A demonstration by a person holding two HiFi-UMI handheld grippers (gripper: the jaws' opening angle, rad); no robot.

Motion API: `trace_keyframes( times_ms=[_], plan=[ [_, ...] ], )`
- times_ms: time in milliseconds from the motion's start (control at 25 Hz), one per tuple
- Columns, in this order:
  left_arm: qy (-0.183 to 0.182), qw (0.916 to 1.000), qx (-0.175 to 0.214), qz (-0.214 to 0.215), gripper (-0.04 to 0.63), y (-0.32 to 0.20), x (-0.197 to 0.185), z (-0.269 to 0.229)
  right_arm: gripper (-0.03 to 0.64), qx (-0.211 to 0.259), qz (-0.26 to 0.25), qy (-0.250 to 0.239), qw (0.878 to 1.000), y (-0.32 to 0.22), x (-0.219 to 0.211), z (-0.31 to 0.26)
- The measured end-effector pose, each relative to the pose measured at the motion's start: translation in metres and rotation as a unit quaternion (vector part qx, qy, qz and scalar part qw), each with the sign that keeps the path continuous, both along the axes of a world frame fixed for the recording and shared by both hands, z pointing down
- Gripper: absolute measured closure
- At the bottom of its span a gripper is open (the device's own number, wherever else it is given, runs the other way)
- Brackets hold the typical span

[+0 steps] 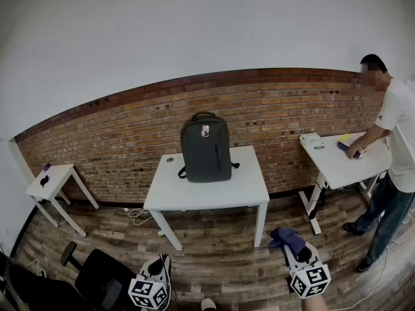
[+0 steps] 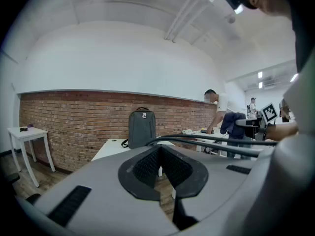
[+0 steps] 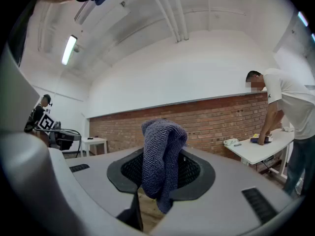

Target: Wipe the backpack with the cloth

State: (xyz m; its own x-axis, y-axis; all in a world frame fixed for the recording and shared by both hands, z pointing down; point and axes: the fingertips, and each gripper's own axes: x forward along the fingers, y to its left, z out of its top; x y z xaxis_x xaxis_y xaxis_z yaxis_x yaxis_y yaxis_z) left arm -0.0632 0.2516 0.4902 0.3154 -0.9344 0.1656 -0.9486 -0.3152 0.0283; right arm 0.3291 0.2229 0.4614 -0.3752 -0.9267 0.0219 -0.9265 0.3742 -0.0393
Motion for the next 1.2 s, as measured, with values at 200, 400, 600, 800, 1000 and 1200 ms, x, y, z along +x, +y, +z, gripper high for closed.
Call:
trace_keyframes(
  times_ms=[200,400,600,800,1000,1200],
  plan=[
    [0.0,0.9999,0.011,-0.002,0.6,-0.031,-0.007,-0.001,0.5,-0.001,-0.009,0.002,1.0,-0.032,-0.012,0.006],
    [0.0,0.9998,0.02,-0.004,0.6,-0.078,-0.029,0.012,0.5,0.01,-0.024,0.017,1.0,-0.081,-0.04,0.011],
    [0.016,0.9998,0.014,0.001,0.598,-0.161,-0.057,0.021,0.5,0.002,-0.027,0.022,0.999,-0.156,-0.076,0.015],
    [0.015,0.9996,0.006,0.021,0.6,-0.251,-0.087,0.019,0.5,0.0,-0.022,0.023,0.999,-0.24,-0.117,0.005],
    [0.02,0.9986,0.019,0.045,0.6,-0.337,-0.115,0.0,0.5,0.002,-0.014,0.024,1.0,-0.313,-0.154,-0.003],
    [0.018,0.9972,0.028,0.067,0.6,-0.405,-0.134,-0.009,0.5,0.016,-0.002,0.032,0.999,-0.372,-0.182,-0.014]
  ],
)
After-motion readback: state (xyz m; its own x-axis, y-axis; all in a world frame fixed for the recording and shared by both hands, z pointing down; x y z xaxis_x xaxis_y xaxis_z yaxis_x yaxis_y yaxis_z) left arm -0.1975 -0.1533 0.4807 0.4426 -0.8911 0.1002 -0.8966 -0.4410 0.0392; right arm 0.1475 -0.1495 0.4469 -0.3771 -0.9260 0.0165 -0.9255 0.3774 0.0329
